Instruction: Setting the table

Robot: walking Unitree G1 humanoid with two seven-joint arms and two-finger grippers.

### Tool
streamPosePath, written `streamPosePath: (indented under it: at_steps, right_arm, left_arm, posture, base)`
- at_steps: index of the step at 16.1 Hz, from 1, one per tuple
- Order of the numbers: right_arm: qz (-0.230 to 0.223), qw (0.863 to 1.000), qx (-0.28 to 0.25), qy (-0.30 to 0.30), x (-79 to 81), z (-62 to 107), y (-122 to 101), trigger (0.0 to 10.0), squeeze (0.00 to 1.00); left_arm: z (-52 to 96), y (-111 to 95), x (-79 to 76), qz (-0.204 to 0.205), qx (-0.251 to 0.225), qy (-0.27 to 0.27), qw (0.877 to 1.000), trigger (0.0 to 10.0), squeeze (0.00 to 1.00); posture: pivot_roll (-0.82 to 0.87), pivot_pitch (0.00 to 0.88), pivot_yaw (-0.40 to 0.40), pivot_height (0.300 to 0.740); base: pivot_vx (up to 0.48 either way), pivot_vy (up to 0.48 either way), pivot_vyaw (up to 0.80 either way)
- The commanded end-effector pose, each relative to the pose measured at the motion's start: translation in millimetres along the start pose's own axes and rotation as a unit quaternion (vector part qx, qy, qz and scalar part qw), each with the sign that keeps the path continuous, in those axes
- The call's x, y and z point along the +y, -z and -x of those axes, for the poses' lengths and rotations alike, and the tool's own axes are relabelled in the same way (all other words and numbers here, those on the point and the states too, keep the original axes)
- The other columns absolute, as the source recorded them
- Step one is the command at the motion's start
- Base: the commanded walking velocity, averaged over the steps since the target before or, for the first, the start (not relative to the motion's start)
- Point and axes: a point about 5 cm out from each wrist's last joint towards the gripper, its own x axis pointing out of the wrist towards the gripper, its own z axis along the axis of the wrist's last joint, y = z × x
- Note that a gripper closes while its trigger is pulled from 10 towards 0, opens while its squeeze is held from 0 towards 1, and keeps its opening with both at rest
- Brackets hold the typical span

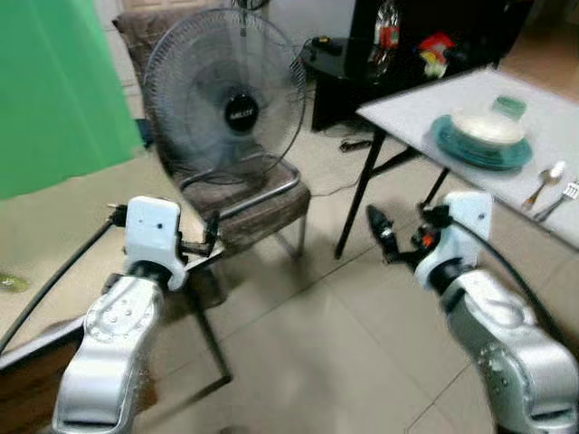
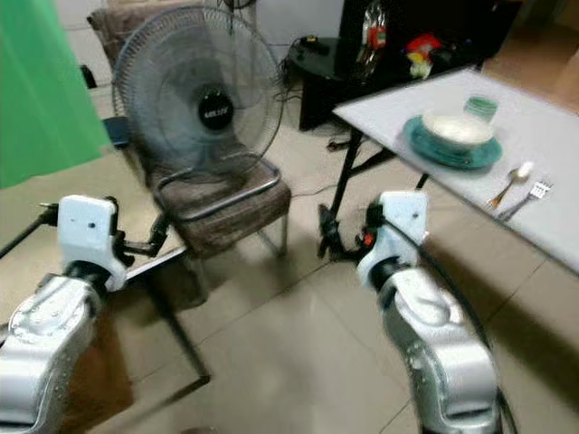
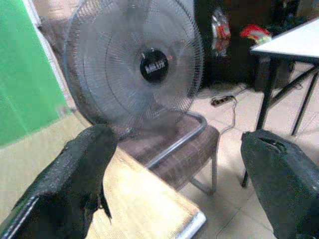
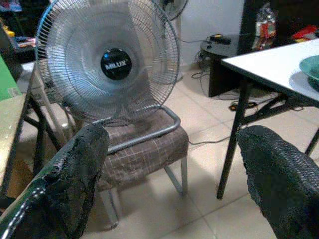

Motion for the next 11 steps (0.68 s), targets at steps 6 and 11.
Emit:
streamPosePath:
  at_steps: [6,11]
  right_arm:
    - [0.008,1.000,0.005,-0.012,2.2,-5.1,3.1,10.0,0.06]
    - [0.007,1.000,0.002,-0.007,0.9,-6.0,4.0,10.0,0.05]
  left_arm:
    - [-0.1,-7.2,5.9,-0.010,-0.011,-0.007,1.000,10.0,0.00]
    - [-1.9,-7.5,4.6,-0.010,-0.009,-0.005,1.000,10.0,0.00]
  posture:
    - [0.15,0.000,-0.005,0.740]
    - [0.15,0.000,0.006,0.740]
  base:
    - [0.000,0.000,0.80]
    - [0.000,0.000,0.80]
